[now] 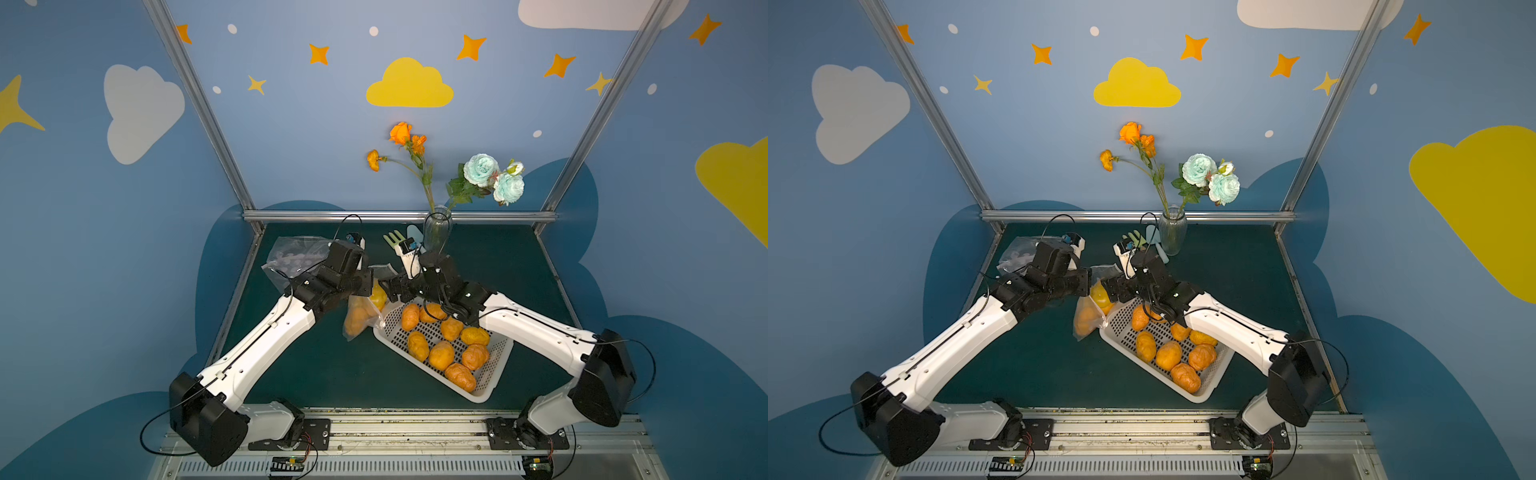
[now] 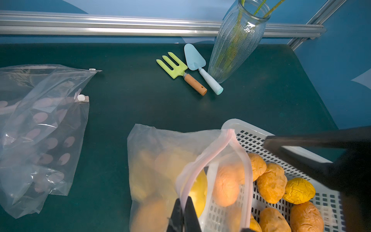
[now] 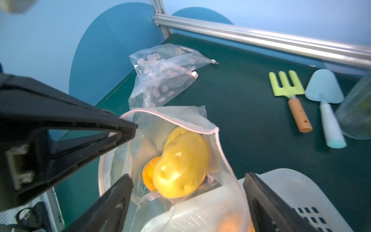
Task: Put the potatoes into a zipper bag and zip it
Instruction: Place the potato into the zipper food storage bag, then adjust the zipper food storage bag at the center of the board.
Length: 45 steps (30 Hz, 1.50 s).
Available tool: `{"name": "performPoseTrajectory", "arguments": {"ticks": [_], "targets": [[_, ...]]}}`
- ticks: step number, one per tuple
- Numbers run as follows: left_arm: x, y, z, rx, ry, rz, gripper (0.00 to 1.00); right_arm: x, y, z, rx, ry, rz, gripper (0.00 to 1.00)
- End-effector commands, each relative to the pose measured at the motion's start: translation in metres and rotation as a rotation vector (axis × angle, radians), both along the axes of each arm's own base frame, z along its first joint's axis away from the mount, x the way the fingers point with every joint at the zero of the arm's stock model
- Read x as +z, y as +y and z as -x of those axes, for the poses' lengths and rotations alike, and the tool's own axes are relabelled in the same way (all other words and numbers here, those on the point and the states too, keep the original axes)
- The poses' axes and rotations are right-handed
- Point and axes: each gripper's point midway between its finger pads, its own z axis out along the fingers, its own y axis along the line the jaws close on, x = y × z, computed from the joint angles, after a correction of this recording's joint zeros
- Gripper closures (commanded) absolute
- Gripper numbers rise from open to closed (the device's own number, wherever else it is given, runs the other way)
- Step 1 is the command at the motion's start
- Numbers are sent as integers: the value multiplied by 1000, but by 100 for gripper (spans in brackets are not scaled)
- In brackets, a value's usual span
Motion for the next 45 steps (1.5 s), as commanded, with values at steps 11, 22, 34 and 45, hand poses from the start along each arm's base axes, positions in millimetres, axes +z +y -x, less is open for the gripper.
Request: {"name": "performPoseTrajectory", "arguments": {"ticks": [11,22,34,45], "targets": [[15,-5,-3,-5,-23,28,97,-69,-26,-8,-179,174,40,35],[20,22,4,126,-51,16,97,-30,15,-28,-44,78,9,100],[23,55,8,322,-65,88,97,17,59,-43,133,-36,5,100],[3,57,-18,390,56,234,97,16,65,-45,169,-52,58,100]]}}
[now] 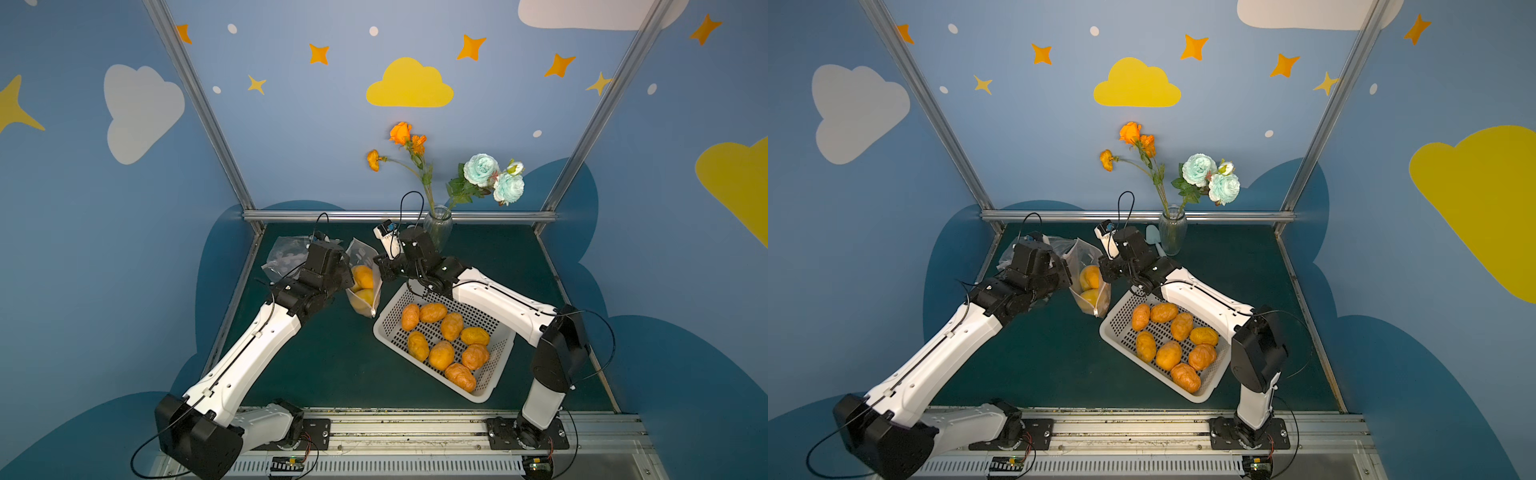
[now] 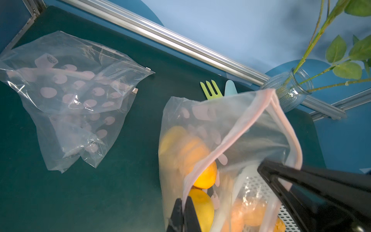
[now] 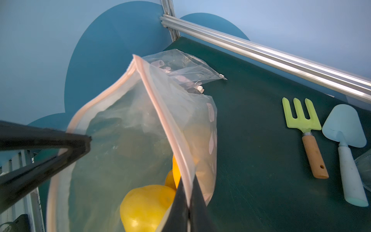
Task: Put the potatoes into a zipper bag and zip it
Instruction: Adjust the zipper food storage bag at the center of the board.
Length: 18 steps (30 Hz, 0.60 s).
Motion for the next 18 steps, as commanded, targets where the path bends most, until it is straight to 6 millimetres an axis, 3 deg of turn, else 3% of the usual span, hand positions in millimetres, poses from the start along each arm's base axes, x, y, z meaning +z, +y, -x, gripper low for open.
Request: {"name": "performPoseTrajectory", "arguments": {"ticks": [1,3,5,8,12,14,18], "targets": [[-3,-9,-9,8,29,78,97,17,7,-1,34,-39,-3,100],[-3,-10,-11,10,25,90,97,21,8,0,49,-41,-5,98],[-1,-8,-12,19,12,94,97,29,8,5,73,-57,-24,85],[-3,-4,-14,46,12,116,97,46,0,15,86,-85,-44,58],[-8,-4,-21,80,30,137,97,53,-30,26,46,-181,-59,20],[-14,0,-21,101,73,129,97,57,-44,30,18,-224,-80,12],[-21,8,-19,139,86,133,97,51,-56,41,19,-248,-98,8]]}}
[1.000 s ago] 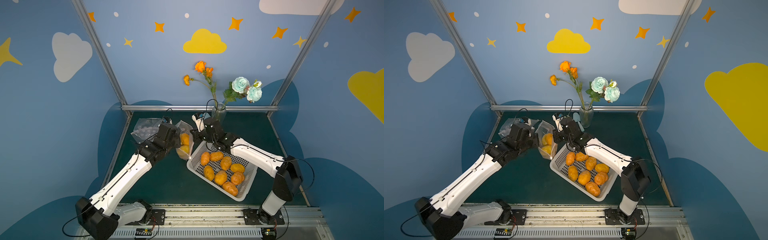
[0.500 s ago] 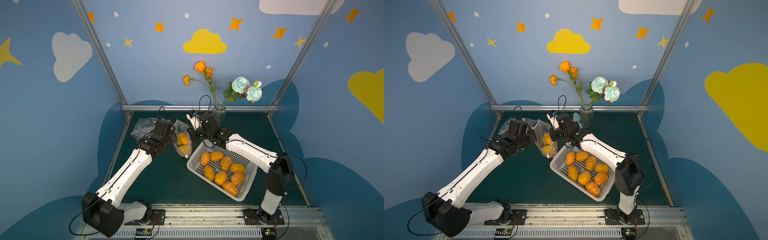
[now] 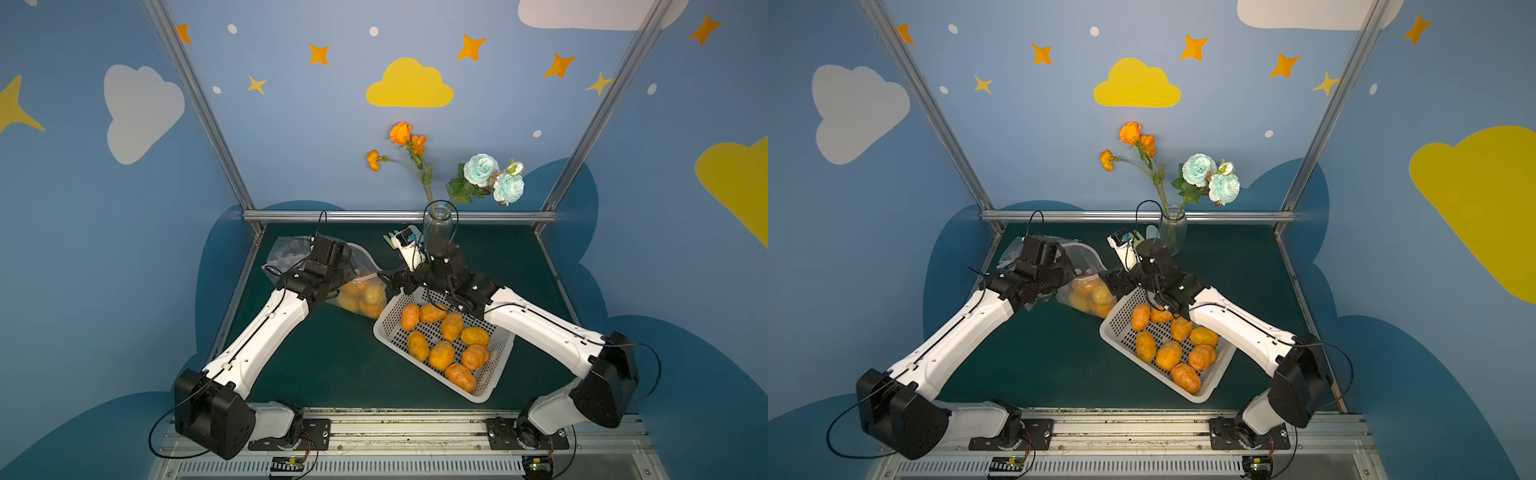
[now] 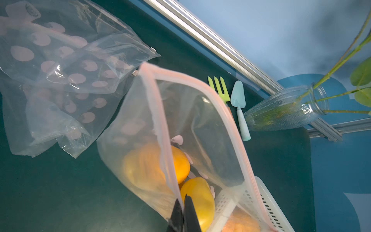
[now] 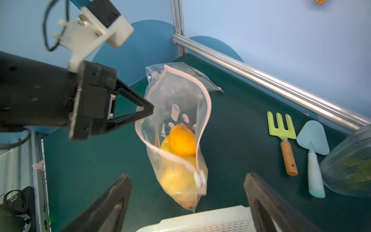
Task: Put the potatoes into a zipper bag and zip it
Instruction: Adjust the zipper food storage bag at the center of the board.
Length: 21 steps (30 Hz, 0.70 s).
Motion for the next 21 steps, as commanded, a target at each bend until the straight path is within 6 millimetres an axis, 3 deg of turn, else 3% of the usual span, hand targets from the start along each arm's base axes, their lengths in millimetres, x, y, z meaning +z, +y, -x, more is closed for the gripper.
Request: {"name": "performPoseTrajectory", "arguments": {"ticks": [1,6,13,21], "targets": [[6,6,3,34,-12,22,97,10,-6,-3,-23,-78,-42,6],[10,8,2,35,-48,23,97,-3,-21,-1,-69,-96,-36,4],[0,15,0,76,1,27,97,-11,-38,28,-6,-183,-84,4],[9,38,6,190,21,36,97,-37,-33,36,22,-168,-75,4]]}}
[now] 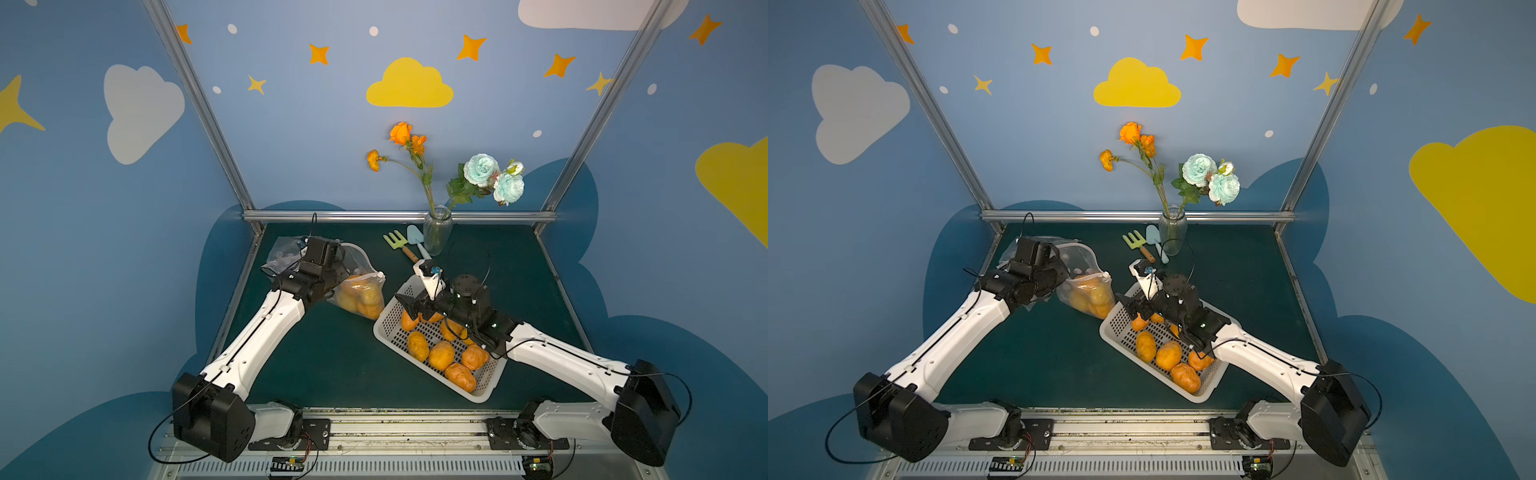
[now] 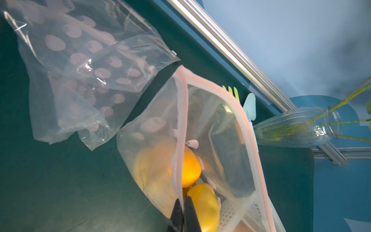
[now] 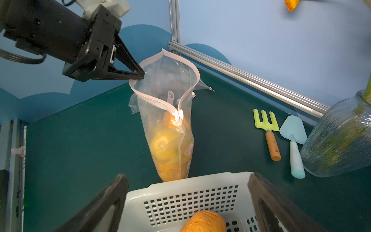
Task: Put the potatoes into a zipper bag and zip it
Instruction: Adjust the zipper food storage bag at the center of the board, then zip the zipper on the zipper food storage bag.
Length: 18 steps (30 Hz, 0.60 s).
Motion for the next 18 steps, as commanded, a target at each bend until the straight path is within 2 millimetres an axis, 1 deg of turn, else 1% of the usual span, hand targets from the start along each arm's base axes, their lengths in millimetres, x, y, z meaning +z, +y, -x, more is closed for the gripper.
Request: {"name": "performPoseTrajectory", "arguments": {"ticks": [1,3,6,9,11,13,14,16,17,18], "targets": [[12,13,1,74,0,10,97,2,9,4,32,-45,-38,4],[10,13,-1,82,7,25,97,0,16,8,67,-50,-51,4],[1,13,-5,96,35,36,97,-8,28,16,129,-64,-56,5],[-7,12,-12,104,54,74,97,-21,40,23,176,-57,-54,5],[-10,7,-19,84,59,101,97,-33,51,23,193,-57,-35,5],[-11,3,-23,70,69,109,97,-46,60,15,177,-51,-5,5],[-12,2,-24,65,76,111,97,-51,62,5,139,-41,-2,5],[-13,0,-24,61,84,113,97,-60,59,-16,50,-15,-15,6],[-13,1,-23,63,83,113,97,-62,59,-23,44,-7,-33,7],[-14,2,-22,66,81,111,97,-62,59,-24,57,-11,-46,8]]}}
